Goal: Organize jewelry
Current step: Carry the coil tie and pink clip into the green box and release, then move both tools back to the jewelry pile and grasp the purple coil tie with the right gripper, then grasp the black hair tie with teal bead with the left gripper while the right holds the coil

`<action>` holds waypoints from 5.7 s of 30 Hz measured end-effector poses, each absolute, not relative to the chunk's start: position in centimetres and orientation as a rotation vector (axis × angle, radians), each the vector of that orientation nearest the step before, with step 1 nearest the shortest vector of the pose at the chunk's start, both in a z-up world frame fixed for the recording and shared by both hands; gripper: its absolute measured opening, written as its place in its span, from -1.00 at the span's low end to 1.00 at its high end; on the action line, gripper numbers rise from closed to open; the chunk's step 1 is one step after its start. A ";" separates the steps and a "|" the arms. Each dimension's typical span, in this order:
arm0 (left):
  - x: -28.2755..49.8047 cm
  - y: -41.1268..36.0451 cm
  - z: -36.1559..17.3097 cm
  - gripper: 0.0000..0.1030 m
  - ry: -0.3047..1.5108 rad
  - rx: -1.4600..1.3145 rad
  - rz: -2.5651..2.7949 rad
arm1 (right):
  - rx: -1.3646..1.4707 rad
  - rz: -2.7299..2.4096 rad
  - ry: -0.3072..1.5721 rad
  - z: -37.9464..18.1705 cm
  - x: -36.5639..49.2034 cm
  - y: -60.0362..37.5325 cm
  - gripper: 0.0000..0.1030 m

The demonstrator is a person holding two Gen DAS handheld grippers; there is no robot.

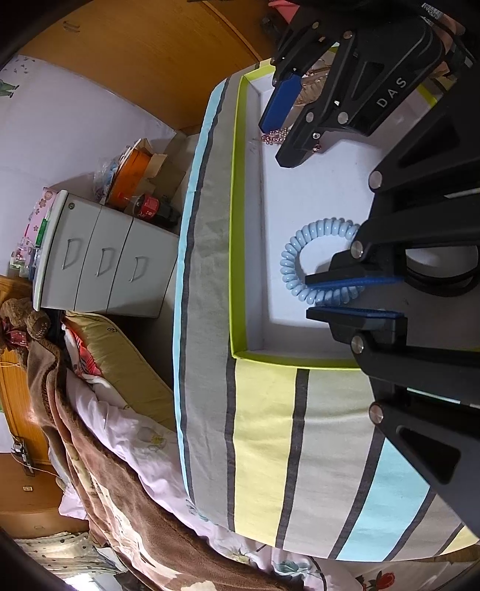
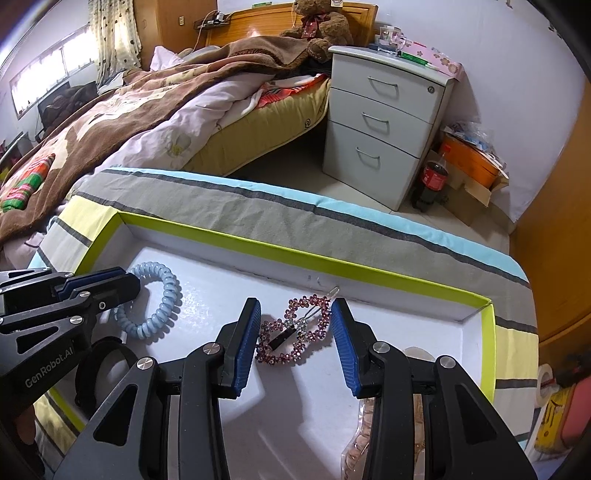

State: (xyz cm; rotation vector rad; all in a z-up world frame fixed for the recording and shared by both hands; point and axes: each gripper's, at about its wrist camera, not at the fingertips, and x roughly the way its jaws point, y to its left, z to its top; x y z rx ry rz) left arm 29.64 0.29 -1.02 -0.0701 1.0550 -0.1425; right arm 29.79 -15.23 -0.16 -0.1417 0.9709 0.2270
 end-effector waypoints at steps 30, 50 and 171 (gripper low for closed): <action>25.8 0.9 3.2 -0.04 0.979 -0.085 -0.154 | -0.045 0.215 0.893 3.6 26.8 -16.8 -0.02; 14.1 4.9 5.7 0.16 0.892 -0.157 -0.161 | -0.039 0.330 0.829 5.6 14.5 -16.2 -0.02; 9.0 -0.5 4.5 -0.70 0.886 -0.015 -0.261 | 0.102 0.412 0.792 3.4 3.7 -20.8 -0.81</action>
